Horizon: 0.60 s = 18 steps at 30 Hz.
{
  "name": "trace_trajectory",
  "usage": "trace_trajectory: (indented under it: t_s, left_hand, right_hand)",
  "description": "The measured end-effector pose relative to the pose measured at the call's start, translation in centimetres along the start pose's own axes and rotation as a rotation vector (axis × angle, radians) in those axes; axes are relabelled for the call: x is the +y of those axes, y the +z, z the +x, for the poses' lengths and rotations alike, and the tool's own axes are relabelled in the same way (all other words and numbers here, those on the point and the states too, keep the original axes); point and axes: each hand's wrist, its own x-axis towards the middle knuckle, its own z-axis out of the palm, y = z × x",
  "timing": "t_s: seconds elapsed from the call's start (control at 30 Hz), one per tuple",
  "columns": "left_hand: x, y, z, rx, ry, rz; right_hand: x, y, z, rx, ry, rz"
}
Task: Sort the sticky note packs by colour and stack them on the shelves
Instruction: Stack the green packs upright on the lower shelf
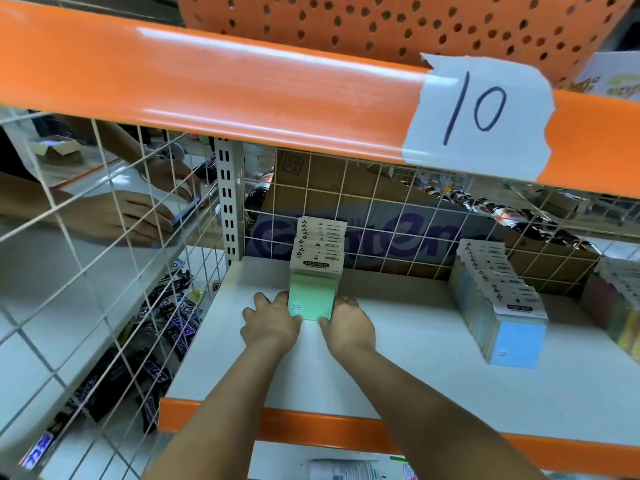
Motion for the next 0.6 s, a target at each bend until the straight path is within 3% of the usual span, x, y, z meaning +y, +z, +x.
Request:
trace_trajectory:
  t_s: [0.6]
  left_hand:
    - [0.57, -0.27, 0.4, -0.048, -0.068, -0.032]
  right_hand:
    - [-0.34, 0.41, 0.38, 0.014, 0.037, -0.028]
